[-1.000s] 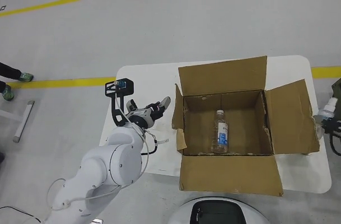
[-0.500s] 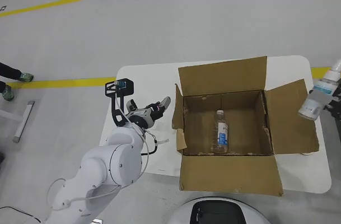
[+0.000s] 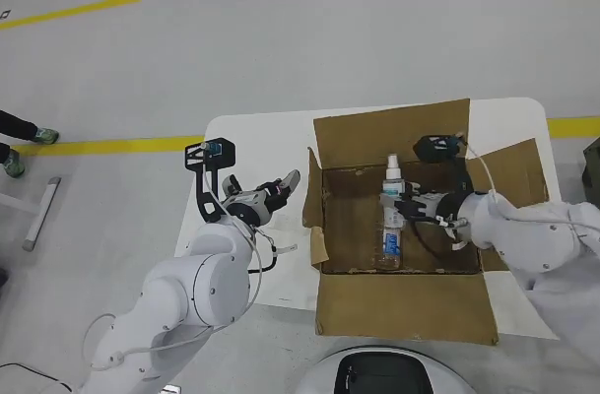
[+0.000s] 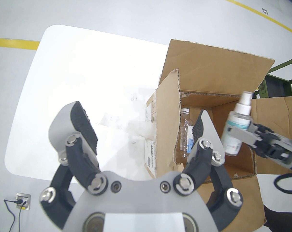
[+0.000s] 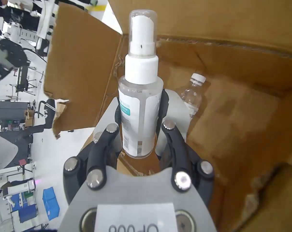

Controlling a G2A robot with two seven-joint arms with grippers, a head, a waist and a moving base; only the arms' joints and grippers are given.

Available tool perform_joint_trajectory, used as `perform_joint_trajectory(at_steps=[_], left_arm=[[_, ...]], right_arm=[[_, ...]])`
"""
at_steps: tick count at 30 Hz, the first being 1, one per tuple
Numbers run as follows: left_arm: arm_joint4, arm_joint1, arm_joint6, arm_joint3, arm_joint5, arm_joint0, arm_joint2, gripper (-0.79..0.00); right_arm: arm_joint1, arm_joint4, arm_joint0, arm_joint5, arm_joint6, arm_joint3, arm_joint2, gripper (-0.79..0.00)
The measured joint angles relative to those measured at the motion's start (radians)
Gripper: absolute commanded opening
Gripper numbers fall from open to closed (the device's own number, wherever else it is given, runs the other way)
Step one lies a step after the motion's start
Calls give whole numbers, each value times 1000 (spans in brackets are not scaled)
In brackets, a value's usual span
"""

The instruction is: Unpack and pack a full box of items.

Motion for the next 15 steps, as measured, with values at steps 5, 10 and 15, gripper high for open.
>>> perform_joint_trajectory(at_steps=[5, 10, 15], left_arm=[[0, 0, 0, 0, 0, 0, 0, 0], [0, 0, 0, 0, 0, 0, 0, 0], [0, 0, 0, 0, 0, 0, 0, 0]], right_arm=[[-27, -21, 85, 39, -7, 111, -149, -785], [-54, -39, 136, 69, -51, 198, -248, -566], [-73, -36, 162, 79, -59, 259, -304, -496]])
